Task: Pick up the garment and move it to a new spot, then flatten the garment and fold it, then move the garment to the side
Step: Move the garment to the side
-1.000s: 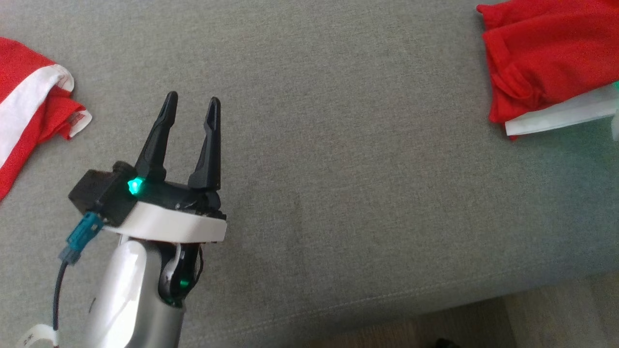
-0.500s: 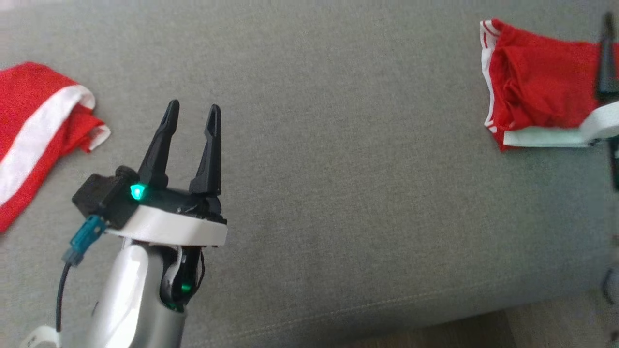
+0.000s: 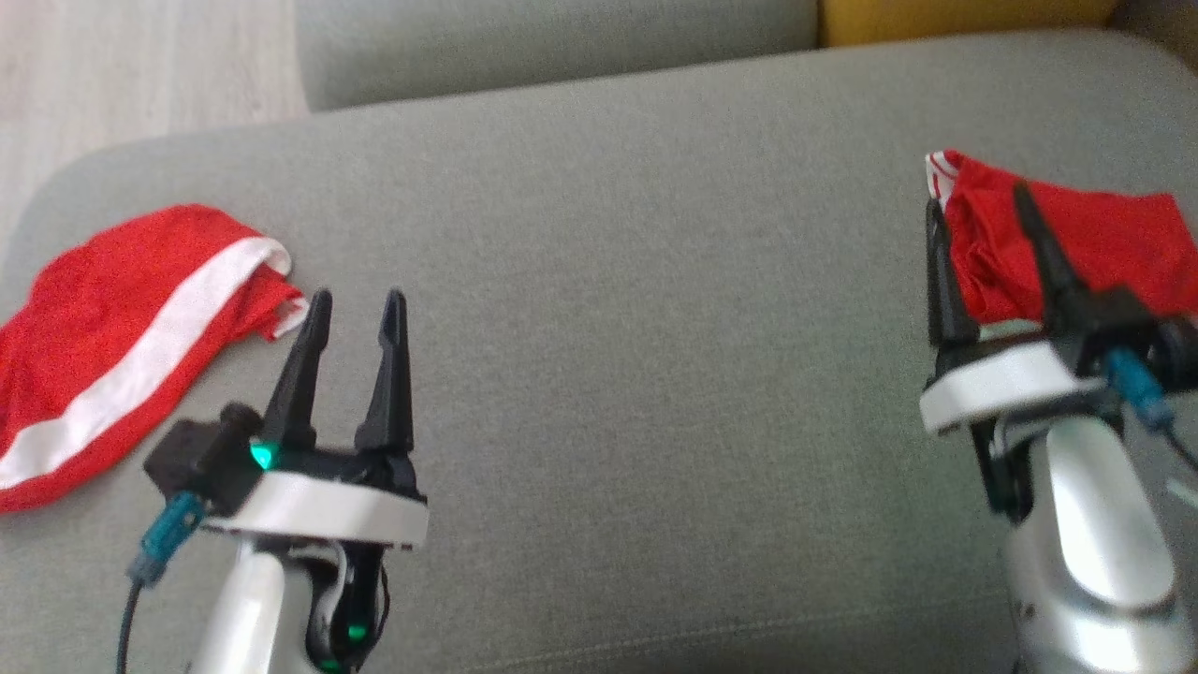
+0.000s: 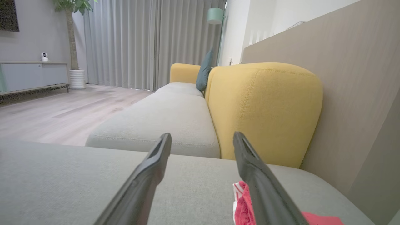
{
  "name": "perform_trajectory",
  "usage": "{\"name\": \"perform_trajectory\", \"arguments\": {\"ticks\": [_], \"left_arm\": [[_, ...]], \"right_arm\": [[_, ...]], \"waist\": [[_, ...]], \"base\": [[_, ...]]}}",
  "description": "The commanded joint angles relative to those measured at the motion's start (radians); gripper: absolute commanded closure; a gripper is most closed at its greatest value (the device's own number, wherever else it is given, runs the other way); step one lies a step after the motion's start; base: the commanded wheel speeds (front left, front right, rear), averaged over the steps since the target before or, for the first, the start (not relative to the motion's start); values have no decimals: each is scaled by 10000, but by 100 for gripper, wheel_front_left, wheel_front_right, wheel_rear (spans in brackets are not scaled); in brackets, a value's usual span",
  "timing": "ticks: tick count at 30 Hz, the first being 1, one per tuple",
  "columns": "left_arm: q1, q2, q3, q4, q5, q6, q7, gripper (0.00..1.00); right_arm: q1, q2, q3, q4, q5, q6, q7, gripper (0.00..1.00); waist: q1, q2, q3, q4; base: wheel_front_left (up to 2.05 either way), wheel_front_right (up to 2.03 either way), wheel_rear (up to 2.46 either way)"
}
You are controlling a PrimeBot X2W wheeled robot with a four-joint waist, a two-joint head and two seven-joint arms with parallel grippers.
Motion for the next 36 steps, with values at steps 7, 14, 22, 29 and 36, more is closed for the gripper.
{"name": "perform_trajectory", "arguments": {"ticks": [7,14,22,29,36], "left_arm": [[523,74,497,-330,102,51,-49,0],[1167,74,482,-330,87,144,-49,0],[1332,74,429,-321,99,187,-49,0],[1311,74,349,-397,79,256,-49,0],[1298,74,264,-469,120,288,-49,0]], "right_arm": [[1157,117,660,-937,1731,-9,-388,0],[2335,120,1061,-1493,2295,-9,-463,0],[2887,121,1181,-1968,2350,-9,-467,0],[2929,121,1172,-2056,2274,-9,-468,0],[2941,121,1157,-2089,2370,-9,-468,0]], "waist": [[1,0,-672,216],[1,0,-834,245],[1,0,-853,237],[1,0,-857,240],[1,0,-811,244]], "base": [[0,0,0],[0,0,0],[0,0,0],[0,0,0],[0,0,0]]}}
